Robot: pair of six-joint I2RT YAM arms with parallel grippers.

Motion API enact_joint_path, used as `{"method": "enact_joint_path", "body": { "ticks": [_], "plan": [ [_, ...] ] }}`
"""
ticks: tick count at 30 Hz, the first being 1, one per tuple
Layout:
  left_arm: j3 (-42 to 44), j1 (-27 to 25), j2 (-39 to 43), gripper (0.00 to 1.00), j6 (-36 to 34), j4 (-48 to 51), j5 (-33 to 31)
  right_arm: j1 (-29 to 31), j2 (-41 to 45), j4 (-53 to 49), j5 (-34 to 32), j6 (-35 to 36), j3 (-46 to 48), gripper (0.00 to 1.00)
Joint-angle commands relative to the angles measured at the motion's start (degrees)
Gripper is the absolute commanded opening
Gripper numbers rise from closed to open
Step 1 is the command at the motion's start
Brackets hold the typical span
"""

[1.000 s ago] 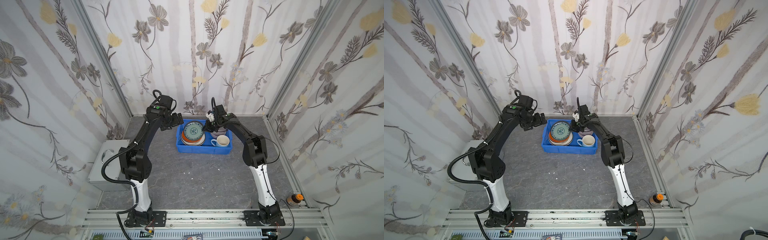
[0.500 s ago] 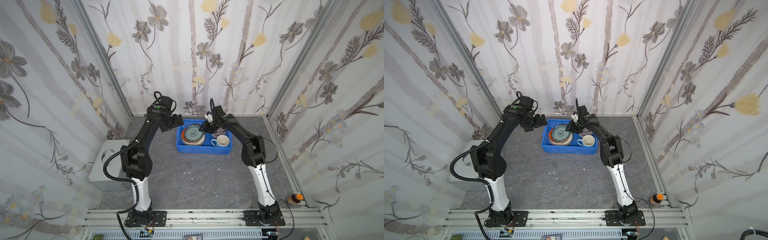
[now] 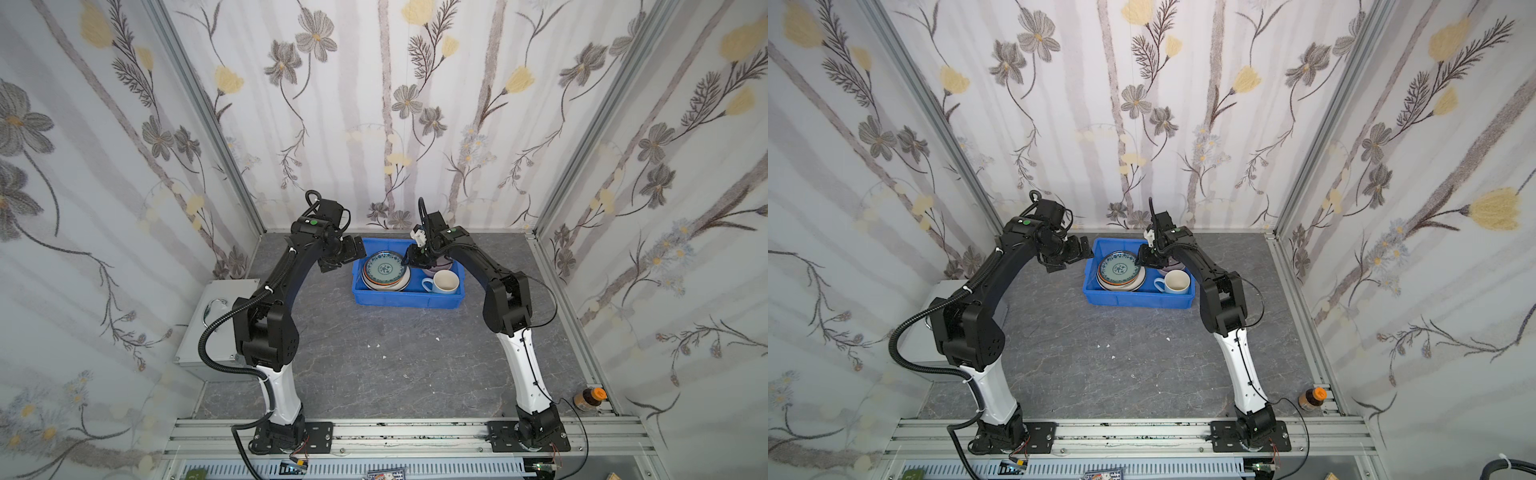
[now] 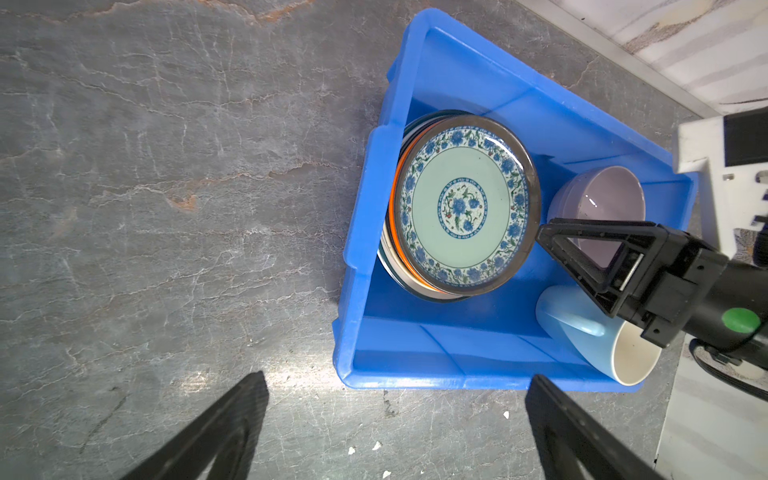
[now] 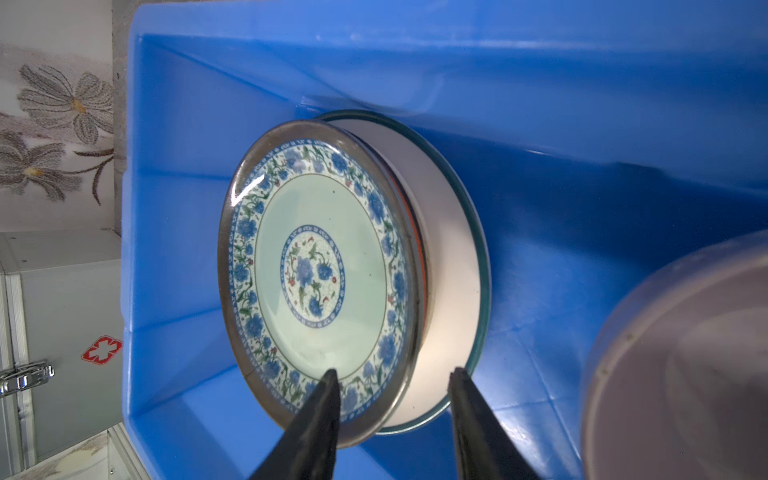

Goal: Place the mixed dishes into the plastic bin
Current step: 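Lower the floral plate onto the stacked plates and open the right gripper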

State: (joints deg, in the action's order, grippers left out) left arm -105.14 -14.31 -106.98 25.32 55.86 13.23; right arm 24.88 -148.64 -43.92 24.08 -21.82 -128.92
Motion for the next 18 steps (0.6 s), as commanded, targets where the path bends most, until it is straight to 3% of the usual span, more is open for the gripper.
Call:
{"method": "enact_joint_path", "body": {
  "ticks": [1, 12, 18],
  "plan": [
    [2.02, -0.04, 1.86, 1.00, 0.06, -0.82, -1.45, 0.67, 0.28, 0.89, -0.18, 0.60, -0.34, 0.44],
    [7.25, -0.01, 5.85, 1.00, 0.29, -1.41, -2.25, 2.52, -0.21, 1.44, -0.76, 0.19, -0.36, 0.43],
    [8.86, 0.32, 7.83, 1.00, -0.29, -0.91, -3.90, 1.58, 4.85, -0.30, -1.86, 2.46, -0.35, 0.48]
  ]
}}
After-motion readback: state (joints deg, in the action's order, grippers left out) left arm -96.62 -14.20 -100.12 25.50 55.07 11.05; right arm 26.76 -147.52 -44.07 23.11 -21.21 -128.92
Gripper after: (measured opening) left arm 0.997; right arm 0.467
